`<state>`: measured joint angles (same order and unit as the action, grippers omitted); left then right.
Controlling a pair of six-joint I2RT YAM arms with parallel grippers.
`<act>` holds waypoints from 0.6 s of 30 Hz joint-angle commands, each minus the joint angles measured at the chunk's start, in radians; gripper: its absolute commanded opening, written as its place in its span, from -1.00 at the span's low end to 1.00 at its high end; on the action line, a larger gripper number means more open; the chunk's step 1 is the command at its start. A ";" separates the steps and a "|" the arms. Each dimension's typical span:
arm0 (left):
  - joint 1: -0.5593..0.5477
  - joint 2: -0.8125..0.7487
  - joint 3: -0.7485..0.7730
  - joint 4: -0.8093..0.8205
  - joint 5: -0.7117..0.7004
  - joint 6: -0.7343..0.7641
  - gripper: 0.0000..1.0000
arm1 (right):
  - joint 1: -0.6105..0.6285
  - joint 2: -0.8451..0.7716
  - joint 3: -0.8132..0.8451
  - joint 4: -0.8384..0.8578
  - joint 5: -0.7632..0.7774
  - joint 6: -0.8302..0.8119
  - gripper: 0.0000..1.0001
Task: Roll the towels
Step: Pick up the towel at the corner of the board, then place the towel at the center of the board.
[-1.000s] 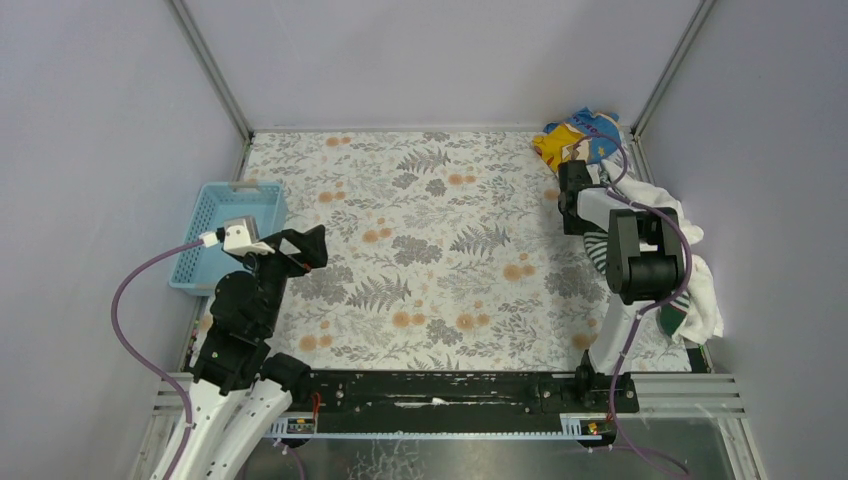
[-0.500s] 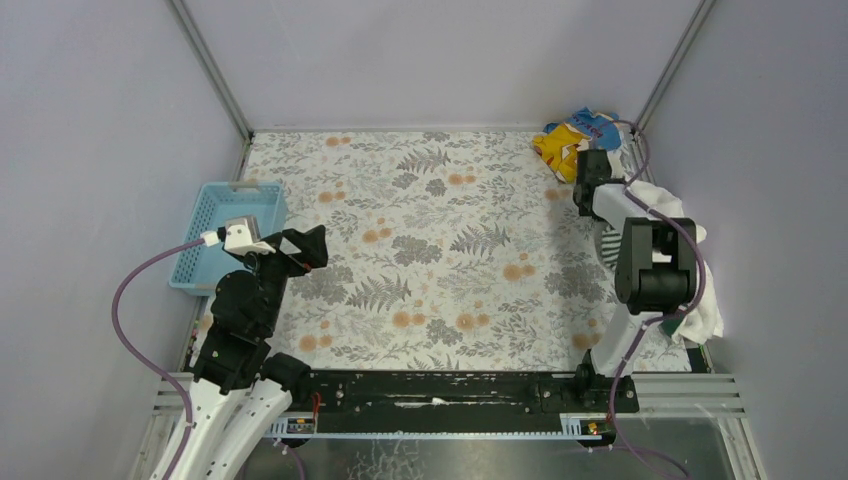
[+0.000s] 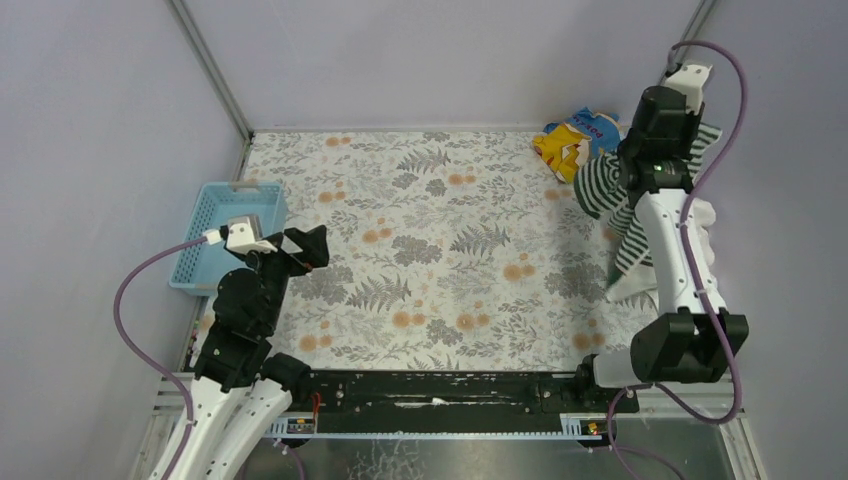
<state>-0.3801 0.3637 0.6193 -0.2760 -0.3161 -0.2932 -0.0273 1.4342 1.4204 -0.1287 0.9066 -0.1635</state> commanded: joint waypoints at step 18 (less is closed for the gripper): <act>-0.006 0.152 0.057 0.001 -0.013 -0.017 1.00 | 0.331 -0.099 0.202 -0.104 -1.121 0.344 -0.81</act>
<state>-0.3801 0.4637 0.6228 -0.2825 -0.3214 -0.2951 0.2035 1.3075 1.5959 -0.3031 0.0223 0.0887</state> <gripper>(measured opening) 0.998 0.098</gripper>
